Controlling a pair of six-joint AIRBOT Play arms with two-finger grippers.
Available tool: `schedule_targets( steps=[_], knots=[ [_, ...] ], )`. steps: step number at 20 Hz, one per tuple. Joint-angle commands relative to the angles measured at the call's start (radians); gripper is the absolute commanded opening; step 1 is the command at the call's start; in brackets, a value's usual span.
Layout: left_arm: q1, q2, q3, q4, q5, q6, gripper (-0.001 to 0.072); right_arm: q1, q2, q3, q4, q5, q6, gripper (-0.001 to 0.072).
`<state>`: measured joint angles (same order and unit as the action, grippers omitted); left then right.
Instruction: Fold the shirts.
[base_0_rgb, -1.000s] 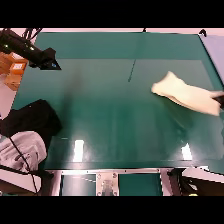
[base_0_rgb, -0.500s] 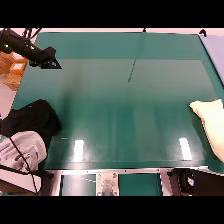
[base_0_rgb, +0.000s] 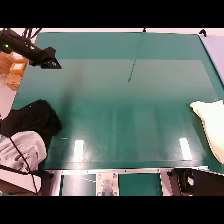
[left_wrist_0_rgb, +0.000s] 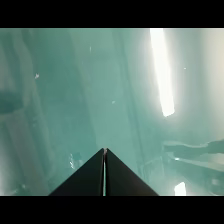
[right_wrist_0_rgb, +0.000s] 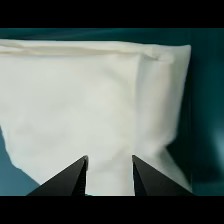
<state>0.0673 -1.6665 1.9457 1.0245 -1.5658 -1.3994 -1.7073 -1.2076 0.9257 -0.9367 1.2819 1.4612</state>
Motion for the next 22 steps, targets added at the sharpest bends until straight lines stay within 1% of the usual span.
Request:
schedule_targets(
  steps=[1,2,3,4,5,7,9,11,13,15,17,19,20,22],
  knots=[
    [0.001,0.001,0.000,0.000,0.031,0.024,0.0024,0.070,0.035,0.204,-0.014,0.118,0.141,0.0300],
    [0.001,0.001,0.000,0.000,0.043,0.032,0.0024,0.134,0.042,0.249,0.010,0.096,0.138,0.0208],
    [0.001,0.001,0.000,-0.001,0.055,0.032,0.0024,0.213,0.044,0.283,0.026,0.070,0.128,0.0150],
    [0.001,0.001,0.000,-0.006,0.062,0.031,0.0024,0.309,0.045,0.309,0.034,0.039,0.108,0.0064],
    [0.000,0.001,0.000,-0.014,0.060,0.028,0.0023,0.426,0.045,0.326,0.035,0.006,0.082,0.0017],
    [-0.005,0.007,-0.014,-0.015,0.039,-0.018,0.0023,0.672,0.045,0.324,0.034,-0.037,0.026,0.0016],
    [-0.039,0.074,-0.136,-0.014,0.060,-0.024,0.0023,0.913,0.051,0.298,0.026,-0.053,-0.019,0.0016],
    [-0.087,0.211,-0.368,-0.014,0.156,-0.025,0.0023,1.128,0.089,0.212,0.007,-0.084,-0.030,0.0015],
    [-0.132,0.378,-0.628,-0.014,0.264,-0.037,0.0023,1.318,0.155,0.076,-0.013,-0.129,-0.030,0.0016],
    [-0.171,0.537,-0.848,-0.014,0.319,-0.059,0.0023,1.493,0.228,-0.074,-0.018,-0.168,-0.029,0.0016],
    [-0.187,0.664,-0.998,-0.014,0.344,-0.089,0.0023,1.640,0.286,-0.195,-0.018,-0.238,-0.007,0.0015],
    [-0.187,0.729,-1.061,-0.010,0.340,-0.092,0.0024,1.742,0.298,-0.242,-0.018,-0.283,-0.005,0.0016],
    [-0.187,0.741,-1.064,-0.010,0.331,-0.092,0.0024,1.784,0.298,-0.246,-0.018,-0.288,-0.008,0.0017],
    [-0.187,0.741,-1.061,-0.011,0.327,-0.093,0.0025,1.838,0.298,-0.246,-0.014,-0.246,0.000,0.0020]
  ],
)
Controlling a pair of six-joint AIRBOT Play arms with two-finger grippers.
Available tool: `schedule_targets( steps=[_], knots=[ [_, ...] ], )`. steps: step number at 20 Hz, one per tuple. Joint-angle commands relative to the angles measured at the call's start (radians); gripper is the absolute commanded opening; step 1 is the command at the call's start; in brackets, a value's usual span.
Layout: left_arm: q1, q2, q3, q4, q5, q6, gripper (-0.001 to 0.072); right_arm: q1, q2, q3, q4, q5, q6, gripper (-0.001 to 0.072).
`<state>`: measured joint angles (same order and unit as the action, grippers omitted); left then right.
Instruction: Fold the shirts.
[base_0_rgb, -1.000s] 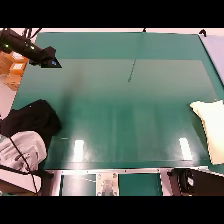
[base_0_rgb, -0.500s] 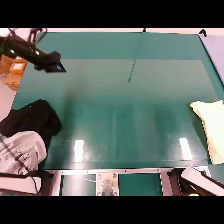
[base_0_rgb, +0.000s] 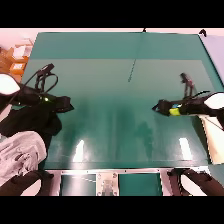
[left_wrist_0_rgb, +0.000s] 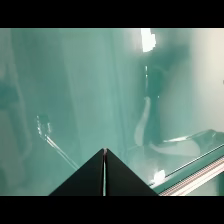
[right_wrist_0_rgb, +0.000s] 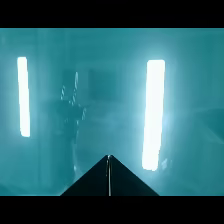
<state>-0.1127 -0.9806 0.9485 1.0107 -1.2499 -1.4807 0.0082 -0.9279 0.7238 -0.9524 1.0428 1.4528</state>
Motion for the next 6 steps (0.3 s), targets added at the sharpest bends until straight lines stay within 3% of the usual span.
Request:
schedule_targets(
  steps=[1,6],
  knots=[
    [-0.007,0.055,-0.064,0.002,0.013,-0.011,0.0025,0.142,0.018,-0.045,0.002,-0.003,0.009,0.0020],
    [-0.007,0.055,-0.064,0.002,0.013,-0.012,0.0025,0.166,0.018,-0.045,0.001,-0.003,0.009,0.0020]
  ],
)
